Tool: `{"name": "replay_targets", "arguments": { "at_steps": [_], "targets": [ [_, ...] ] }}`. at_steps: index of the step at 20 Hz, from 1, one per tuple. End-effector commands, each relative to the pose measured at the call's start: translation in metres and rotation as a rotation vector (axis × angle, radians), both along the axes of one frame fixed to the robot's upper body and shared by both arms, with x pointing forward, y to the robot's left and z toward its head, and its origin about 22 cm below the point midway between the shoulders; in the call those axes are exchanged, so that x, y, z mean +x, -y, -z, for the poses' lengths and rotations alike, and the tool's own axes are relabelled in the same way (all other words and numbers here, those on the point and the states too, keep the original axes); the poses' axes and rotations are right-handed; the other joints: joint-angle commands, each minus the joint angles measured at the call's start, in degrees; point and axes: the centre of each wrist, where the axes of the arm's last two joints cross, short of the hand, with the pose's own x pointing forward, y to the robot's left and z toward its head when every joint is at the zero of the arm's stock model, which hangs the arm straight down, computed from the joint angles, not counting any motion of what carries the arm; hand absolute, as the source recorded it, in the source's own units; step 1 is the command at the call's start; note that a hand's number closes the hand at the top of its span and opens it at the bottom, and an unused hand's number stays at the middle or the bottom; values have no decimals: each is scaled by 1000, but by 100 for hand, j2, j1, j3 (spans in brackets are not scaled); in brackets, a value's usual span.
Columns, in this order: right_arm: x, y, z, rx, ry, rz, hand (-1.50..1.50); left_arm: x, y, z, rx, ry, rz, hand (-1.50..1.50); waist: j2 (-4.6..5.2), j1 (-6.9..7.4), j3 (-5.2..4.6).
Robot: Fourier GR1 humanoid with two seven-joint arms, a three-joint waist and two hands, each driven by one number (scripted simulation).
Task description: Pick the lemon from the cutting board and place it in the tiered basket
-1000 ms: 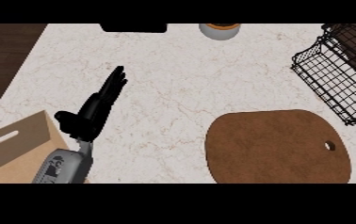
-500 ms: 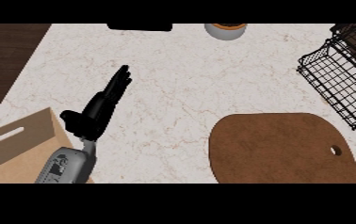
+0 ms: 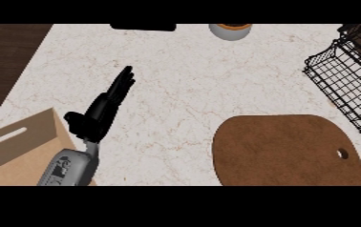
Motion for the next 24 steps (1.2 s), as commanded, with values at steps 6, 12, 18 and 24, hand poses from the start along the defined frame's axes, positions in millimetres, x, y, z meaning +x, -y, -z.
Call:
{"name": "replay_targets", "arguments": {
  "at_steps": [6, 12, 18, 24],
  "targets": [
    [43, -32, 23, 154, 61, -63, 150, -13, -13, 20, 32, -81, -23, 0, 56, -26, -76],
    [47, -28, 28, 516, 69, 2, -150, -5, -10, 17, 26, -84, -45, 0, 45, -141, -77],
    [37, -11, 19, 515, 260, 74, -150, -25, -20, 36, 8, -81, -51, 0, 27, -178, -80],
    [15, 17, 3, 256, 363, 337, -150, -20, -16, 19, 20, -86, -49, 0, 1, -230, -83]
  ]
}}
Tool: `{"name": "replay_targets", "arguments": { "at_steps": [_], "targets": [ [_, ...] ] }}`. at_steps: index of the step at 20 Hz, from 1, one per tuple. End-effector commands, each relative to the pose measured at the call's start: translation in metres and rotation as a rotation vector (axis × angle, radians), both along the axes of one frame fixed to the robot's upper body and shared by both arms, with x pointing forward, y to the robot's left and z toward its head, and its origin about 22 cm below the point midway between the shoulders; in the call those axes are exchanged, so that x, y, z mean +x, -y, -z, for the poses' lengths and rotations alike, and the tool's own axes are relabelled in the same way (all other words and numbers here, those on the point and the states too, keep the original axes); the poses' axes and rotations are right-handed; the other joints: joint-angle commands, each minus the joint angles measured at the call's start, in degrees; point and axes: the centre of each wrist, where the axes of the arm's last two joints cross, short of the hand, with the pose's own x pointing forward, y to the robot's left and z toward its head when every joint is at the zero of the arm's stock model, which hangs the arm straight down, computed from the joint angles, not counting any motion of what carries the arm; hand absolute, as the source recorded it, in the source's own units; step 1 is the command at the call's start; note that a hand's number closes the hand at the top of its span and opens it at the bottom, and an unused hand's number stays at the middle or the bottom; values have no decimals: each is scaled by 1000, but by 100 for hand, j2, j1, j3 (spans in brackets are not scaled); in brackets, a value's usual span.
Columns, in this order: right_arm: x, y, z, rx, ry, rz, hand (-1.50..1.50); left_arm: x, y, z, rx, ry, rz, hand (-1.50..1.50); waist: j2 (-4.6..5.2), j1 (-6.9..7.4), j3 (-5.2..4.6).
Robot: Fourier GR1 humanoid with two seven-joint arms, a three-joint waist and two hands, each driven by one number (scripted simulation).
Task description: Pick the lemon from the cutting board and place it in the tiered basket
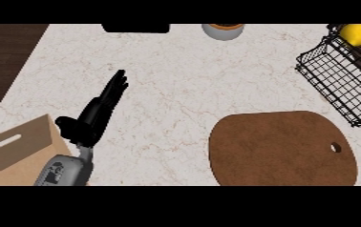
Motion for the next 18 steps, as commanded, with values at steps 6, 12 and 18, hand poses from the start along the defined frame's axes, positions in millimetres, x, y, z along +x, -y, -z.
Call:
{"name": "replay_targets", "arguments": {
  "at_steps": [6, 12, 18],
  "targets": [
    [-52, 57, -22, -209, 136, 382, -150, -13, -21, 20, 33, -72, -73, 0, 9, -208, -99],
    [-113, 101, -21, -218, 270, 395, -150, -34, -36, 29, 40, -100, -115, 0, -90, -532, -98],
    [-175, 136, -12, -196, 255, 345, -150, -45, -46, 34, 30, -108, -161, 0, -94, -695, -104]
  ]
}}
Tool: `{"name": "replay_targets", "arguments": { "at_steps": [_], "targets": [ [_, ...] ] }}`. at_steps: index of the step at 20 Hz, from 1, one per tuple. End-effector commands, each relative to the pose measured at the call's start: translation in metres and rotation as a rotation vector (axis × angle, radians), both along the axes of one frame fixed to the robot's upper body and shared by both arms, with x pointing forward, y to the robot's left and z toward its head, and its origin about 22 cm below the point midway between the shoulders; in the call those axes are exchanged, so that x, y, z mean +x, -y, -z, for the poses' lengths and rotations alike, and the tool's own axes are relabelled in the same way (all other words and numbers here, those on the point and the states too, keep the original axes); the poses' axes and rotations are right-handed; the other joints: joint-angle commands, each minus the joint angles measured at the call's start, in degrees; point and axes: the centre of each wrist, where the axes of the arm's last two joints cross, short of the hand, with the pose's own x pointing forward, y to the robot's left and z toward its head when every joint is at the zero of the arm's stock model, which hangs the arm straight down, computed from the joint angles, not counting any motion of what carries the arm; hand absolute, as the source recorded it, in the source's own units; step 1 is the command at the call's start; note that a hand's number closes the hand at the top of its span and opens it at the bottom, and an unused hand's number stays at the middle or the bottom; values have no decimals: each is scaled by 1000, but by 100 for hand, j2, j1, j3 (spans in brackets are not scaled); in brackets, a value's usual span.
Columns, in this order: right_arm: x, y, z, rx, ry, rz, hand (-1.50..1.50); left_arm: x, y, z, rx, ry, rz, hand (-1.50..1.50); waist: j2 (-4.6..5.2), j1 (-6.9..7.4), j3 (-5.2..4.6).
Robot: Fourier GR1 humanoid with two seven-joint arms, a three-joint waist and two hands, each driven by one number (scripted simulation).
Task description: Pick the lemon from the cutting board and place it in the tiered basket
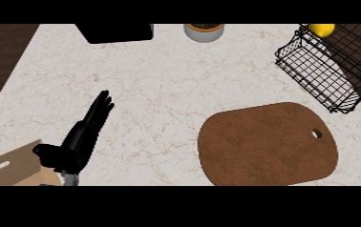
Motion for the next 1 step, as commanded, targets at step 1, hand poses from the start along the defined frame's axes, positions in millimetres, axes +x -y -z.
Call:
{"name": "replay_targets", "arguments": {
  "at_steps": [1],
  "targets": [
    [-48, 22, -2, -6, -16, -42, -150, -3, -18, 10, 58, -23, -55, 0, 73, -201, -143]
  ]
}}
